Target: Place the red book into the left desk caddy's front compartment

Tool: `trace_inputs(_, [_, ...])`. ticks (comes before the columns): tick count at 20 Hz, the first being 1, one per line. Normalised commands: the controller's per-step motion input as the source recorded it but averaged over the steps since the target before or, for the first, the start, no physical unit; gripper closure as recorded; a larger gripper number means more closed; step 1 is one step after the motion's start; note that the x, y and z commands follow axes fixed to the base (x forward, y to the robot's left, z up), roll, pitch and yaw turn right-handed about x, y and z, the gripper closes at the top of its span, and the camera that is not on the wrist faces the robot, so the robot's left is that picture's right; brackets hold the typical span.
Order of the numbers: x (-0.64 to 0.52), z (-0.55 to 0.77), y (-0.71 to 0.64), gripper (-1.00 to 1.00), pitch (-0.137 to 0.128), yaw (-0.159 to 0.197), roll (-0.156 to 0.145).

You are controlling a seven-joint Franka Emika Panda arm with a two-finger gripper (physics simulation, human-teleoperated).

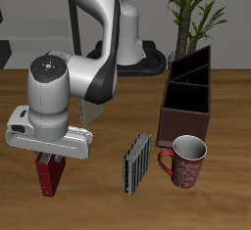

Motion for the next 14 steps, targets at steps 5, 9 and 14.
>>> trace_inputs(5, [-0.41, 0.64, 0.31, 1.00, -0.061, 0.057, -0.026])
trace_inputs(9, [-0.40, 0.50, 0.30, 1.00, -0.036, 0.037, -0.011])
trace_inputs(14, [-0.52, 0.50, 0.44, 1.00, -0.031, 0.064, -0.016])
